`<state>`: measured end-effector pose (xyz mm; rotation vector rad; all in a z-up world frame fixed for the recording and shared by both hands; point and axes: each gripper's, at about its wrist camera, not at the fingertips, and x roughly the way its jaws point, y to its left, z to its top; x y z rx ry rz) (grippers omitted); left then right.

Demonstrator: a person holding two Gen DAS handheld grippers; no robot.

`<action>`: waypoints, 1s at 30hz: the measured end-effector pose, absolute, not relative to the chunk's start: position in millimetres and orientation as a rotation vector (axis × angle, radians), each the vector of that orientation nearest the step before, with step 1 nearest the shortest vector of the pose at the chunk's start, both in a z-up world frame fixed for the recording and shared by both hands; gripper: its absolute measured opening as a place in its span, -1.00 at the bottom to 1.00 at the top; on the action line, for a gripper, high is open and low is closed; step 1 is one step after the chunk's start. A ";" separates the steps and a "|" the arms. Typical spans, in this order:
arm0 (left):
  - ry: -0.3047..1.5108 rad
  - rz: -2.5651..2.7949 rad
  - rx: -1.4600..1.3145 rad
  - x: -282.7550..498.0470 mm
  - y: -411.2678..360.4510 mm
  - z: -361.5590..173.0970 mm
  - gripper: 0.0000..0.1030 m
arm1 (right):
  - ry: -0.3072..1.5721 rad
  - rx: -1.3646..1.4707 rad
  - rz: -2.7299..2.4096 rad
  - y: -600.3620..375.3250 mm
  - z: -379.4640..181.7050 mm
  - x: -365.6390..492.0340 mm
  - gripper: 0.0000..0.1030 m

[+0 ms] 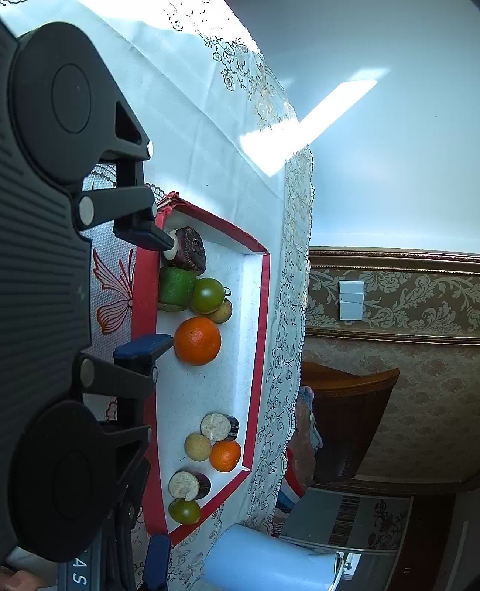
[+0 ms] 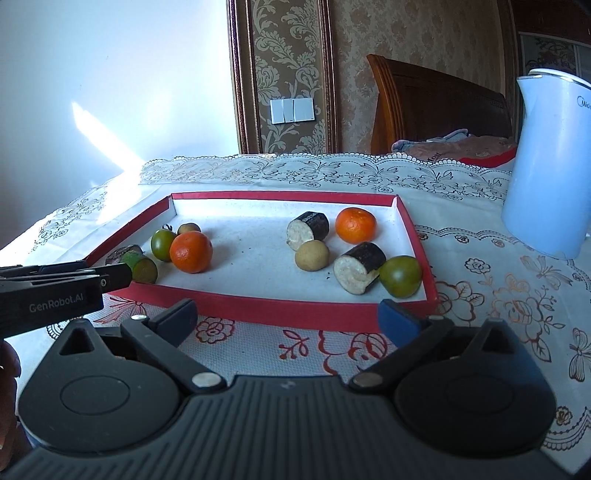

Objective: Organize fruits

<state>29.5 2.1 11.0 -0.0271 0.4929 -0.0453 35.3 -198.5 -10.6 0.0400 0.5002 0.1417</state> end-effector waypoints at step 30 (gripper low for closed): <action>0.537 -0.045 0.069 15.8 -16.0 -0.9 0.25 | 0.557 0.056 0.118 -202.2 -21.1 29.1 1.00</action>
